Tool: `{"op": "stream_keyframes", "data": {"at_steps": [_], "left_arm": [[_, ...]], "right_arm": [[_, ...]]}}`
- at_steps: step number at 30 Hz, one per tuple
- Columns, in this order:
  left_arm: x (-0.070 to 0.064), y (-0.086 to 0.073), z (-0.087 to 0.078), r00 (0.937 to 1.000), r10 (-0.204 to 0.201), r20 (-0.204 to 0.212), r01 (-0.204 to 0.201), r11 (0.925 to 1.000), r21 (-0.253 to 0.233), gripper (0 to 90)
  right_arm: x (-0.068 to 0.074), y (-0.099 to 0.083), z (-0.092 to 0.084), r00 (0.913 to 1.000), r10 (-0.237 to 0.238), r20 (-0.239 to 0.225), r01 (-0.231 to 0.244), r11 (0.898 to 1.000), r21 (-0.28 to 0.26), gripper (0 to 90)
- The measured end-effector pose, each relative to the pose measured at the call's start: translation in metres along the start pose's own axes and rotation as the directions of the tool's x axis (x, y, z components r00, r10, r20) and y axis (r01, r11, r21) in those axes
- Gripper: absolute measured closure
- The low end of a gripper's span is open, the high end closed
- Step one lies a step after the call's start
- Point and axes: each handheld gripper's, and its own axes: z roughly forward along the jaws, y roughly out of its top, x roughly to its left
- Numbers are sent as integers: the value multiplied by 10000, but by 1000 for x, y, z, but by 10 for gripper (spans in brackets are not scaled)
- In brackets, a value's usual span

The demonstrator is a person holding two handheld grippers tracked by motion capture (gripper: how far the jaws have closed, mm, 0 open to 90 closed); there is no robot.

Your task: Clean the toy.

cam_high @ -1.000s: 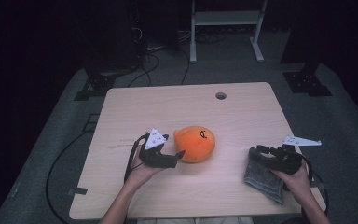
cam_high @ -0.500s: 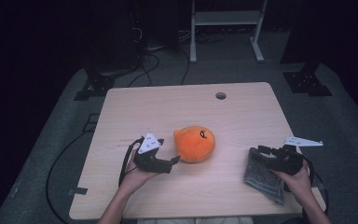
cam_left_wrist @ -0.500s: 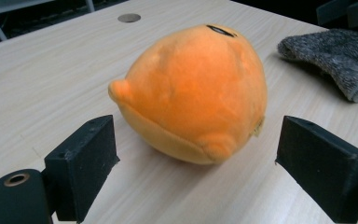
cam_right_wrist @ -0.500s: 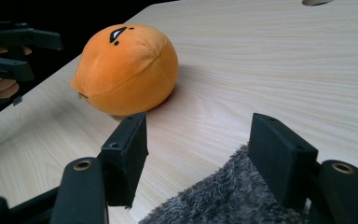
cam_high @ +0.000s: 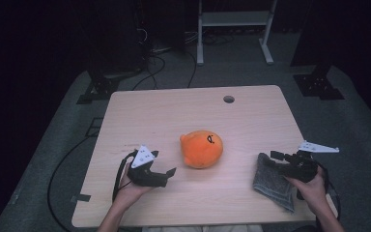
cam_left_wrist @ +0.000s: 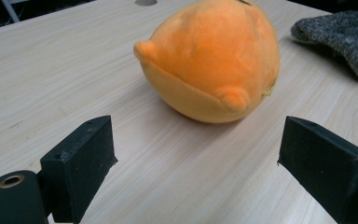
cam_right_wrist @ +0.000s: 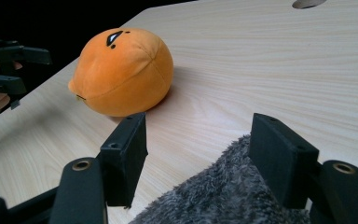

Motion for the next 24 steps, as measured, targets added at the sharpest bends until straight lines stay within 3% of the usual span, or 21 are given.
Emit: {"op": "stream_keyframes", "data": {"at_steps": [18, 24], "left_arm": [[-4, -20, -22, 9991, -131, -392, 128, 9999, -81, 93], [-1, -33, -30, 9959, -526, -731, 507, 9983, -276, 94]], "right_arm": [[-1, -6, -8, 9998, 183, 13, -183, 9998, 37, 353], [-2, -9, -9, 9997, 217, 75, -217, 9998, -20, 352]]}}
